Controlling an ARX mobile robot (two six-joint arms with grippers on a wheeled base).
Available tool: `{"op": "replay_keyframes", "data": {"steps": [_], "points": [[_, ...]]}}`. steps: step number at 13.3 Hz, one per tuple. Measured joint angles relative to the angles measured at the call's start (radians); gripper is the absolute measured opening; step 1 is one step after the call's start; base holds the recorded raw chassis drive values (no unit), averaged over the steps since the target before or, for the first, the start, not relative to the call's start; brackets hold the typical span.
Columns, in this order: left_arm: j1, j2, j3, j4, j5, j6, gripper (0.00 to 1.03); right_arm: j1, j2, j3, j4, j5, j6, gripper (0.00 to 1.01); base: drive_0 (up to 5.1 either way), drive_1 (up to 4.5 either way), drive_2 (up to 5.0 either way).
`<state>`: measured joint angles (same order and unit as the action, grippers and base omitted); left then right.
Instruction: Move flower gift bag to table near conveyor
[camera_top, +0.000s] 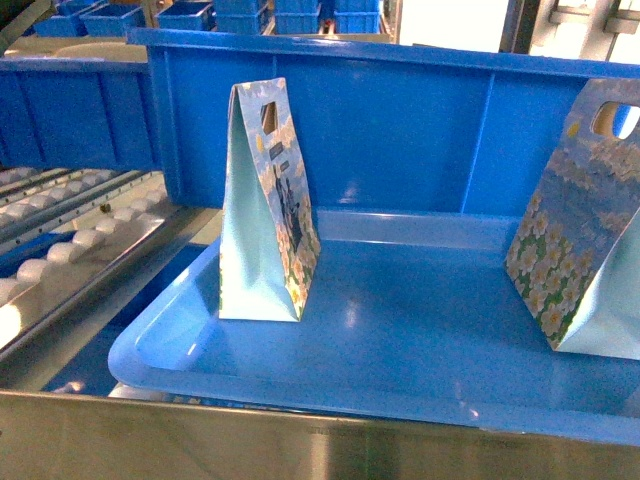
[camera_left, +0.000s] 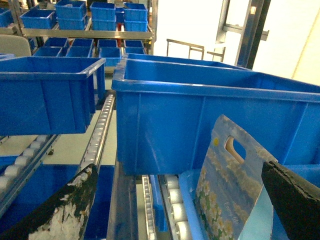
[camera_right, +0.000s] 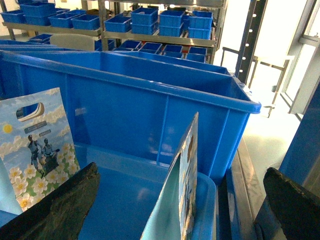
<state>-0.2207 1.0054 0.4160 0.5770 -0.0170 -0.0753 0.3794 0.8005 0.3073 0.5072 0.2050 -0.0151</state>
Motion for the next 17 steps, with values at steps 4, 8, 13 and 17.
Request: {"op": "replay_keyframes", "data": {"steps": [4, 8, 13, 17], "points": [[0.000, 0.000, 0.000, -0.001, 0.000, 0.000, 0.98, 0.013, 0.111, 0.067, -0.006, 0.004, -0.008, 0.98, 0.0, 0.00, 0.0], [0.000, 0.000, 0.000, 0.000, -0.001, 0.000, 0.98, -0.027, 0.280, 0.185, -0.013, 0.000, -0.010, 0.98, 0.0, 0.00, 0.0], [0.000, 0.000, 0.000, 0.000, -0.001, 0.000, 0.98, -0.061, 0.464, 0.334, -0.108, -0.046, 0.047, 0.98, 0.0, 0.00, 0.0], [0.000, 0.000, 0.000, -0.001, -0.002, 0.000, 0.98, -0.082, 0.533, 0.401, -0.171, 0.004, 0.158, 0.98, 0.0, 0.00, 0.0]]}}
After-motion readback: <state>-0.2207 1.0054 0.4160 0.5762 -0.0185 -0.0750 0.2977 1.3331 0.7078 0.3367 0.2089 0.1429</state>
